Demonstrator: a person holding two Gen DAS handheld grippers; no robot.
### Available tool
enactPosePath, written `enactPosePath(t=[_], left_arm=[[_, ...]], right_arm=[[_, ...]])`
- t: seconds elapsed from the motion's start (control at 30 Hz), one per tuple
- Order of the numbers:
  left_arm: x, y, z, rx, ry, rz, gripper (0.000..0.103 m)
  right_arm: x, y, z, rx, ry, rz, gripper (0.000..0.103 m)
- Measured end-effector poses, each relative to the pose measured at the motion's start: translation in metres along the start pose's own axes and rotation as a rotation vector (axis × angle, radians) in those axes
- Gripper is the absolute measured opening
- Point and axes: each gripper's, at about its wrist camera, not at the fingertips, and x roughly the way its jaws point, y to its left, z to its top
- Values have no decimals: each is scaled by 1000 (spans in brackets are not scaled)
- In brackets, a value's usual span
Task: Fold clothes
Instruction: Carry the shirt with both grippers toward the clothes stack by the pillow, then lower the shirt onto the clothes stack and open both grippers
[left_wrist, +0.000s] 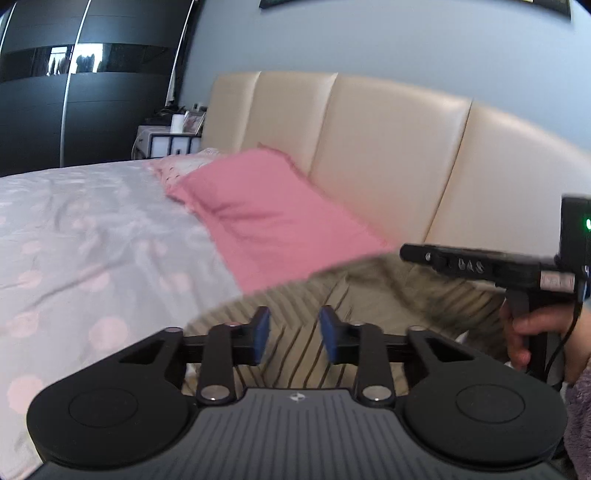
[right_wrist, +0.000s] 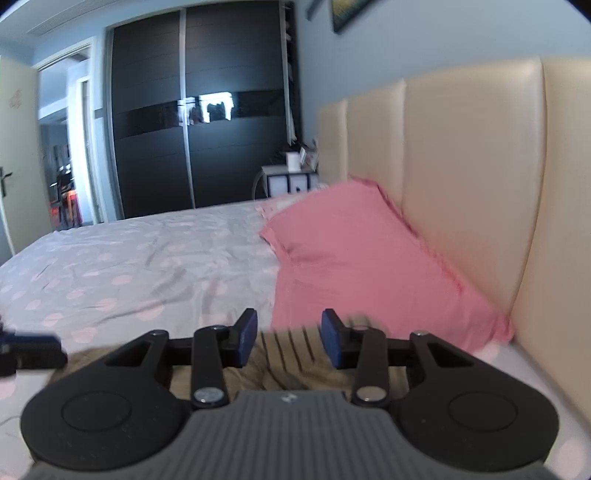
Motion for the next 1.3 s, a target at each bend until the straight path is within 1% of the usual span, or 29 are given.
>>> enactPosePath(t=[0.03,0.1,0.13,0.17,0.23,0.3,0.33,0.43,0.47,0.6,0.7,0.77,0.8,0.83,0.87,0.9,1.0,1.03,1.07,1.13,1.2,1.23,1.27,1.3], left_arm=[[6,-4,-7,23,0,12,21],[18,-6,-18,40,20,17,19],[24,-4,-23,27,35,18,17],[29,-3,-27,15,46,18,17],[35,-4,-34,14,48,15,17],[40,-4,-39,19,53,6,16],[42,-3,-41,15,56,0,16],[48,0,-44,-2,62,-16,16],[49,-1,-45,3,63,-18,16],[51,-1,-43,0,81,-16,16],[50,2,-38,-12,109,-9,16],[46,4,-35,-12,111,-10,16],[43,5,-33,-12,109,-12,16],[39,7,-30,-14,103,-15,17],[32,8,-28,-20,95,-17,17],[25,9,-25,-26,86,-20,18],[-2,8,-16,-4,61,-16,33],[-13,7,-13,10,53,-7,42],[-25,9,-11,15,46,4,47],[-48,11,-6,21,34,25,47],[-74,16,0,10,29,41,50],[-87,18,3,9,23,47,54],[-101,20,5,15,12,50,56],[-116,22,7,23,1,54,57]], right_arm=[[8,-6,-9,25,4,-13,29],[18,-22,-23,94,6,-6,29],[23,-30,-30,130,7,-1,27],[28,-35,-37,156,7,5,24],[37,-46,-50,211,8,15,19],[45,-59,-64,288,9,26,16],[49,-66,-70,327,9,31,10],[56,-86,-87,456,6,62,1],[57,-90,-92,481,5,64,0],[56,-89,-93,482,15,45,0],[53,-77,-78,438,41,16,0],[40,-69,-63,392,40,5,6],[34,-66,-54,379,33,2,13],[26,-61,-45,370,24,0,28],[17,-57,-36,359,12,2,35],[7,-52,-28,345,-3,6,39],[-24,-35,-4,304,-37,20,39],[-34,-27,3,293,-45,30,41],[-44,-19,10,281,-54,40,42],[-66,2,22,251,-72,71,50],[-87,25,33,217,-82,104,55],[-97,38,37,200,-88,115,59],[-107,51,42,185,-95,125,61],[-117,64,46,173,-100,137,64]])
